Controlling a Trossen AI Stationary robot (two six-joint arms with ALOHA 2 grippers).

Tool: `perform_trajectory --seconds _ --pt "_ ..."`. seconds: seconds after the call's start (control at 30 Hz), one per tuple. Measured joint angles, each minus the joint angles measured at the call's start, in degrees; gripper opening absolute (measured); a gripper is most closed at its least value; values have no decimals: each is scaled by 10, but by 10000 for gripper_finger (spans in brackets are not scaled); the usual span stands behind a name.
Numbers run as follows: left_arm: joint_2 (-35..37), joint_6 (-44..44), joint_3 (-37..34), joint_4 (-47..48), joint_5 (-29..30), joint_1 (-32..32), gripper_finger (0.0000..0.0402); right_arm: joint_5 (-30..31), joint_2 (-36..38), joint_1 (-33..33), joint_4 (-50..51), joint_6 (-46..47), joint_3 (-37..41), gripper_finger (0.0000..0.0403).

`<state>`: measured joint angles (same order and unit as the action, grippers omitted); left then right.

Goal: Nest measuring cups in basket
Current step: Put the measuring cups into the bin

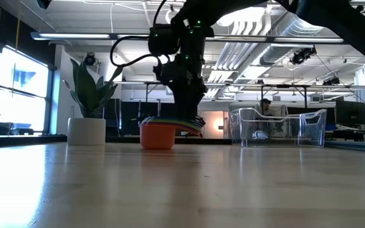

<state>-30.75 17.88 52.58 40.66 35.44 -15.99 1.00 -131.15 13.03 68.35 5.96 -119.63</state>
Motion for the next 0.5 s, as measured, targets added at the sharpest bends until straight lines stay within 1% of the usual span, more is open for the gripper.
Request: perform_trajectory --seconds 0.1,0.17,0.5 --pt "0 0 0 0 0 0 46 -38 -1 1 -1 -6 0 242" --pt "0 0 0 0 0 0 46 -51 -5 1 -2 -10 0 242" --pt "0 0 0 0 0 0 46 -42 -13 1 -30 -9 1 242"
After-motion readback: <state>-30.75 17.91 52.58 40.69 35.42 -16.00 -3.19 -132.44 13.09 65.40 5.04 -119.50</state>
